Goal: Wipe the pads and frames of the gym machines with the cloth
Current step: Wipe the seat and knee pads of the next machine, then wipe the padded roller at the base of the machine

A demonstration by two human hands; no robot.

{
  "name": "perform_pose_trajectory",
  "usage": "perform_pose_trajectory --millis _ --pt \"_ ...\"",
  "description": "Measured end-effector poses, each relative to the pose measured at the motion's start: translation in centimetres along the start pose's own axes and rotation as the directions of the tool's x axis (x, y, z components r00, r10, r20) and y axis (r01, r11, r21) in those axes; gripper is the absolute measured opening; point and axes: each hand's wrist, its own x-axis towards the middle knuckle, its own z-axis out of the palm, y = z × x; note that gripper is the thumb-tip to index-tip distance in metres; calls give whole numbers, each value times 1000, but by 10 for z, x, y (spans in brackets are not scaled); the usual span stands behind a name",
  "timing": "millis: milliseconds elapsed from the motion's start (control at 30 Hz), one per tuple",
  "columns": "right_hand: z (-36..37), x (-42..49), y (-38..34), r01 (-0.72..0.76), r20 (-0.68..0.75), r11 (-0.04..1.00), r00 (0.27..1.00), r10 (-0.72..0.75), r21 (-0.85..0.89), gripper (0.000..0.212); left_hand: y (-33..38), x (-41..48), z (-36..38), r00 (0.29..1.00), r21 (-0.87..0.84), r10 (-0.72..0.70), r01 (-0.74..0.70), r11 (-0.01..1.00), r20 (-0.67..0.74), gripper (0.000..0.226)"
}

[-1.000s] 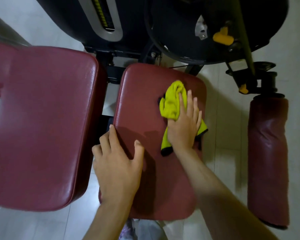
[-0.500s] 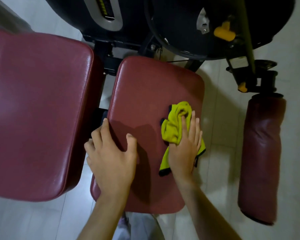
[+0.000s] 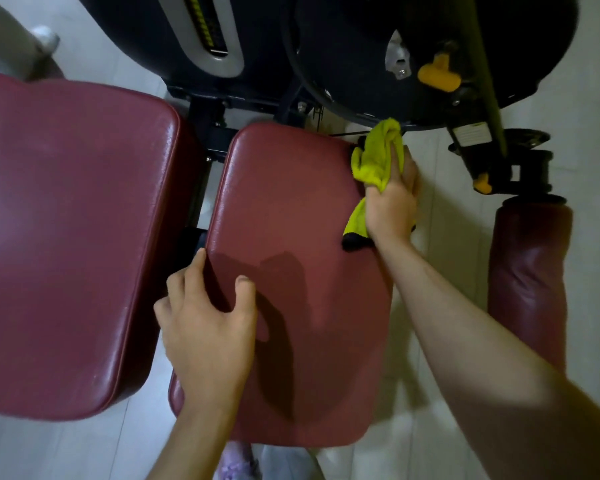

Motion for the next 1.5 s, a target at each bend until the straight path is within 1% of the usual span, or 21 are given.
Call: perform_pose_trajectory --millis 100,200,367,467,533,600,667,733,800,900,1000,1033,1100,1200,1300,1433,1500 --pt "0 -41 5 6 -37 999 999 -4 33 79 4 0 -4 1000 7 -5 5 1000 15 74" --pt "-2 -93 15 11 -76 996 997 -4 85 79 2 -2 -5 999 8 10 -10 1000 35 70" --pt "-3 -184 35 -23 -110 997 993 31 76 86 -9 -3 -6 994 52 85 -88 995 62 70" --pt "-3 -236 44 -12 -122 997 992 21 72 83 -14 -4 -9 985 93 151 -159 983 86 74" --pt "-3 -271 48 -21 -124 995 992 34 99 76 -23 -5 -14 971 76 210 -220 973 118 75" --pt "-3 -309 54 -15 -111 992 993 29 127 71 -35 -9 -23 951 18 270 -275 961 148 73" --pt "-5 -346 66 9 -77 992 997 0 123 67 -49 -21 -36 948 -49 281 -277 960 150 70" --pt "-10 -380 80 -7 -30 990 999 11 139 66 -66 -41 -50 948 -78 282 -273 959 145 62" --pt "-24 -406 85 -47 35 970 999 39 238 71 -87 -68 -66 933 -75 306 -297 952 188 56" --pt "-59 -433 74 -115 124 927 989 75 358 68 -114 -114 -95 881 -55 375 -376 925 287 58" --pt "-104 -461 57 -169 169 909 979 111 382 60 -129 -163 -127 812 29 445 -491 871 376 57" --pt "-120 -472 53 -189 185 904 975 126 382 61 -130 -179 -137 788 53 475 -534 844 392 54" --pt "-159 -496 46 -223 182 890 970 161 399 61 -126 -211 -156 762 62 508 -576 815 401 48" --pt "-221 -521 49 -248 195 856 965 176 454 51 -103 -254 -179 733 44 542 -610 791 411 42" --pt "-289 -538 57 -250 166 849 967 193 465 43 -74 -297 -200 691 25 575 -648 761 439 39" --pt "-379 -553 75 -271 83 851 961 262 449 52 -30 -357 -218 622 -21 629 -703 711 466 37" --pt "-419 -554 93 -265 41 851 960 277 453 51 -7 -383 -215 593 -37 658 -729 683 464 36"
